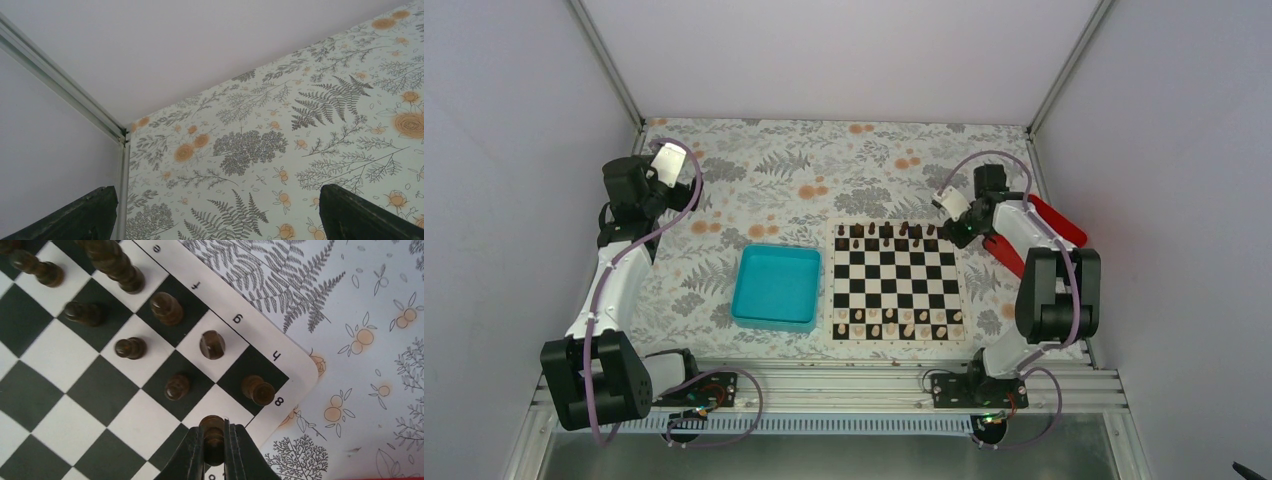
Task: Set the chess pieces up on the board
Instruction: Place the chess piece on the chessboard.
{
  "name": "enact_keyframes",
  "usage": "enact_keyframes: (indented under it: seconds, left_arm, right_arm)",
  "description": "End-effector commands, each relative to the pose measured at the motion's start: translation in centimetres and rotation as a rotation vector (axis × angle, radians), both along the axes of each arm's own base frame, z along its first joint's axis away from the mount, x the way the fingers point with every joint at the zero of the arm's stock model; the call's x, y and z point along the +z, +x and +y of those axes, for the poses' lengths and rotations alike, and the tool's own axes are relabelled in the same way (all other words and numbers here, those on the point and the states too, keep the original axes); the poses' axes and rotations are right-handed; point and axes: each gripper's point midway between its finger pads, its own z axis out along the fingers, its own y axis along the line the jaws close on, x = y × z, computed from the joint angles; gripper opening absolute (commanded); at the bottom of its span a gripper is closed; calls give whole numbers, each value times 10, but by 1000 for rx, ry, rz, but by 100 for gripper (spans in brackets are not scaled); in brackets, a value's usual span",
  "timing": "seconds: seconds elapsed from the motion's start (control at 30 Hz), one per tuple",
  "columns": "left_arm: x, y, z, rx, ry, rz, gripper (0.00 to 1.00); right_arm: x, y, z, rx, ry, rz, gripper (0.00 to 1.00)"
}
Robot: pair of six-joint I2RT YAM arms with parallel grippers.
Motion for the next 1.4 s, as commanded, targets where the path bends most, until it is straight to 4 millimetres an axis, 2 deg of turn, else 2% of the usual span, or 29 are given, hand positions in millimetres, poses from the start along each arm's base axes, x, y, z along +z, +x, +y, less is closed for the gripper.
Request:
enact_keyframes:
  seconds: [0.0, 0.23, 0.3, 0.53, 0.8, 0.9, 1.0, 1.13, 1.23, 1.37]
  left_arm:
    - [6, 4, 2, 7, -5, -9, 100]
    - [4, 5, 3, 7, -6, -3, 100]
    - [3, 5, 3, 7, -6, -1, 100]
    - [2, 6, 3, 8, -5, 2, 100]
    - [3, 6, 3, 8, -5, 1, 100]
    - [3, 6, 3, 8, -4, 1, 100]
    - [3, 6, 3, 9, -4, 2, 100]
    - [2, 6, 4, 11, -3, 2, 100]
    - [3, 5, 3, 10, -4, 0, 100]
    - [5, 5, 3, 11, -3, -2, 100]
  right_arm:
    - [-10, 8, -1, 13, 38, -7, 7]
    - [-18, 8, -6, 4, 39, 1, 7]
    - [-30, 5, -7, 4, 42, 33, 7]
    - [-45, -1, -9, 3, 39, 74, 7]
    - [-50, -5, -11, 3, 30, 83, 7]
    - [-53, -5, -12, 0, 21, 85, 10]
    - [-53, -5, -15, -4, 10, 87, 16]
    - [-33, -4, -13, 2, 12, 57, 29]
    - [12, -2, -8, 20, 37, -16, 33]
    - [80, -13, 11, 101, 127, -80, 42]
